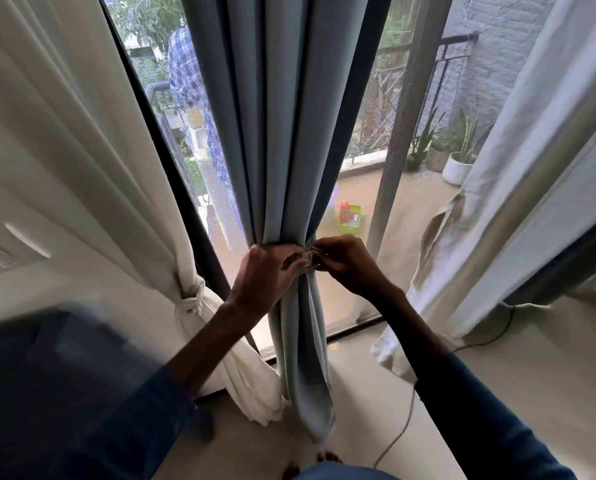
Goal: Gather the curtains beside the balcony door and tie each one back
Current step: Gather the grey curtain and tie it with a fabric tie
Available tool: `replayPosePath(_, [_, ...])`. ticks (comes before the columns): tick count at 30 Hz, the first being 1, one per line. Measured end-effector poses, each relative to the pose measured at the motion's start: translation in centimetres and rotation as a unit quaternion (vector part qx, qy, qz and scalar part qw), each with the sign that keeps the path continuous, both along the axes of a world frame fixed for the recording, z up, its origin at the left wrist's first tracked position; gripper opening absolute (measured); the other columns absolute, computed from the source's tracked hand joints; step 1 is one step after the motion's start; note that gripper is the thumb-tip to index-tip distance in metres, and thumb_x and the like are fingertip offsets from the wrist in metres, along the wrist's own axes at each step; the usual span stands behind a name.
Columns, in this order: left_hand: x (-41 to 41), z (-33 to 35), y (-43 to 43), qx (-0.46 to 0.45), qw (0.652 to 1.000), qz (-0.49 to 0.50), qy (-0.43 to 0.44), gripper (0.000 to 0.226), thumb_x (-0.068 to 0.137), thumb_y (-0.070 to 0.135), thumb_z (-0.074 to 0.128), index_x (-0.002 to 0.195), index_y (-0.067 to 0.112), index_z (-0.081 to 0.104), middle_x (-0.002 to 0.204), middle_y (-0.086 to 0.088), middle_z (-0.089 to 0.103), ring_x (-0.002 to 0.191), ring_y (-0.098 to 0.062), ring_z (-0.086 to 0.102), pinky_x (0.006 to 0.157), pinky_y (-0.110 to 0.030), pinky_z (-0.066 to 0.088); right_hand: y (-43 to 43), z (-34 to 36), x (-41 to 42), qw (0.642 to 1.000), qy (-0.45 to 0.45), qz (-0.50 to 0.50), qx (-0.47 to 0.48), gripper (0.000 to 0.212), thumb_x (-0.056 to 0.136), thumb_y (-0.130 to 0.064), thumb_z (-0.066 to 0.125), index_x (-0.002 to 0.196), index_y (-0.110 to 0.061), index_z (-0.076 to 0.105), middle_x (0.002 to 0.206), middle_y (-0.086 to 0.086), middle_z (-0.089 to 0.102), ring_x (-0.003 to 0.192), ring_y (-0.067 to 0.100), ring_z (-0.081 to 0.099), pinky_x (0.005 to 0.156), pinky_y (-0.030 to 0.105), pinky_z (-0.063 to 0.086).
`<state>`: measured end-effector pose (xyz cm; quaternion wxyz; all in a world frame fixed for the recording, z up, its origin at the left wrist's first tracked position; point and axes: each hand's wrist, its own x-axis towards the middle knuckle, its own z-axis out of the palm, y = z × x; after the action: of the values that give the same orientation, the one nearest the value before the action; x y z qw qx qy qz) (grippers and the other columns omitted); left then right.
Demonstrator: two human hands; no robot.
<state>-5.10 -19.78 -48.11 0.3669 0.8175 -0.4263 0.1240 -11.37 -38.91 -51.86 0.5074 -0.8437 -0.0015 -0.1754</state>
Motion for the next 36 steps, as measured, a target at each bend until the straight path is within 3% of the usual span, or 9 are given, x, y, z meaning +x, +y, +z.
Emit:
replayPosePath(5, [-0.2, -0.4, -0.4, -0.007, 1.0, -0.001, -0.028, 0.023, 0.087, 0.039, 0.074, 0.099, 0.02, 0.078, 0.091, 0.0, 0.079, 0.08, -0.019, 0.075, 0.068, -0.037, 0.058, -0.8, -0.2, 0.2, 0.998, 0.011, -0.001, -0.06, 0.01, 0.09, -0.014, 0.063, 0.085, -0.016, 0.072, 0.071, 0.013, 0.069, 0.077, 0.006, 0.057, 0.068, 0.055, 0.057])
replayPosePath(13, [-0.2, -0.5, -1.0, -0.026, 0.999, 0.025, -0.014, 0.022, 0.087, 0.04, 0.075, 0.094, 0.019, 0.077, 0.085, -0.001, 0.078, 0.077, -0.022, 0.074, 0.067, -0.039, 0.057, -1.4, 0.5, -1.0, 0.999, 0.014, 0.043, 0.02, 0.011, 0.096, -0.005, 0.066, 0.094, -0.001, 0.076, 0.081, 0.022, 0.072, 0.081, 0.013, 0.066, 0.08, 0.054, 0.061])
replayPosePath(16, [0.0, -0.6, -1.3, 0.019, 0.999, 0.05, 0.009, 0.027, 0.087, 0.048, 0.072, 0.093, 0.022, 0.074, 0.085, 0.0, 0.077, 0.08, -0.025, 0.074, 0.068, -0.038, 0.057, -1.5, 0.3, -1.1, 0.998, 0.008, 0.047, 0.05, 0.02, 0.097, -0.016, 0.067, 0.098, 0.003, 0.075, 0.084, 0.029, 0.069, 0.082, 0.015, 0.065, 0.08, 0.057, 0.06])
replayPosePath(18, [0.0, -0.5, -1.6, 0.061, 0.997, 0.051, 0.006, 0.03, 0.089, 0.05, 0.069, 0.088, 0.02, 0.071, 0.08, -0.003, 0.075, 0.078, -0.031, 0.071, 0.064, -0.037, 0.055, -1.8, 0.2, -1.1, 0.999, 0.002, 0.049, 0.025, 0.032, 0.094, -0.03, 0.071, 0.095, 0.001, 0.075, 0.078, 0.028, 0.065, 0.077, 0.01, 0.056, 0.07, 0.053, 0.059])
replayPosePath(23, [-0.5, 0.2, -2.2, 0.122, 0.992, 0.001, -0.016, 0.033, 0.096, 0.042, 0.062, 0.082, 0.012, 0.062, 0.073, -0.013, 0.068, 0.07, -0.038, 0.065, 0.054, -0.033, 0.043, -2.4, 1.0, -0.9, 0.996, 0.01, 0.065, -0.061, 0.042, 0.085, -0.046, 0.078, 0.079, -0.005, 0.072, 0.069, 0.02, 0.061, 0.077, 0.003, 0.043, 0.061, 0.046, 0.051])
replayPosePath(27, [-0.7, 0.3, -2.9, 0.136, 0.988, -0.009, -0.066, 0.031, 0.094, 0.035, 0.065, 0.076, 0.011, 0.059, 0.069, -0.014, 0.066, 0.066, -0.039, 0.064, 0.052, -0.034, 0.04, -2.0, 1.4, -1.0, 0.995, 0.003, 0.054, -0.079, 0.036, 0.084, -0.035, 0.083, 0.07, -0.005, 0.069, 0.061, 0.003, 0.048, 0.076, -0.002, 0.038, 0.059, 0.04, 0.049])
replayPosePath(31, [-0.3, 0.4, -2.9, 0.151, 0.985, -0.029, -0.075, 0.03, 0.094, 0.037, 0.063, 0.075, 0.014, 0.06, 0.071, -0.012, 0.067, 0.069, -0.037, 0.065, 0.055, -0.034, 0.041, -1.9, 1.6, -1.3, 0.997, 0.0, 0.031, -0.067, 0.026, 0.08, -0.025, 0.087, 0.07, -0.01, 0.069, 0.07, -0.019, 0.032, 0.08, -0.006, 0.035, 0.056, 0.029, 0.041])
replayPosePath(34, [-0.2, 0.8, -2.7, 0.161, 0.984, -0.053, -0.056, 0.029, 0.092, 0.039, 0.06, 0.075, 0.015, 0.062, 0.073, -0.009, 0.069, 0.073, -0.033, 0.066, 0.059, -0.034, 0.044, -1.9, 1.6, -1.7, 0.999, 0.006, 0.039, -0.038, 0.023, 0.076, -0.016, 0.089, 0.074, -0.031, 0.072, 0.069, -0.042, 0.051, 0.081, -0.009, 0.048, 0.059, 0.025, 0.052])
replayPosePath(36, [0.0, 1.1, -2.6, 0.173, 0.982, -0.065, -0.044, 0.032, 0.091, 0.041, 0.059, 0.074, 0.015, 0.062, 0.072, -0.007, 0.068, 0.074, -0.03, 0.066, 0.06, -0.035, 0.046, -2.1, 1.1, -1.6, 1.0, -0.007, 0.022, -0.016, 0.021, 0.073, -0.018, 0.09, 0.083, -0.03, 0.076, 0.08, -0.032, 0.068, 0.08, -0.002, 0.053, 0.061, 0.035, 0.057])
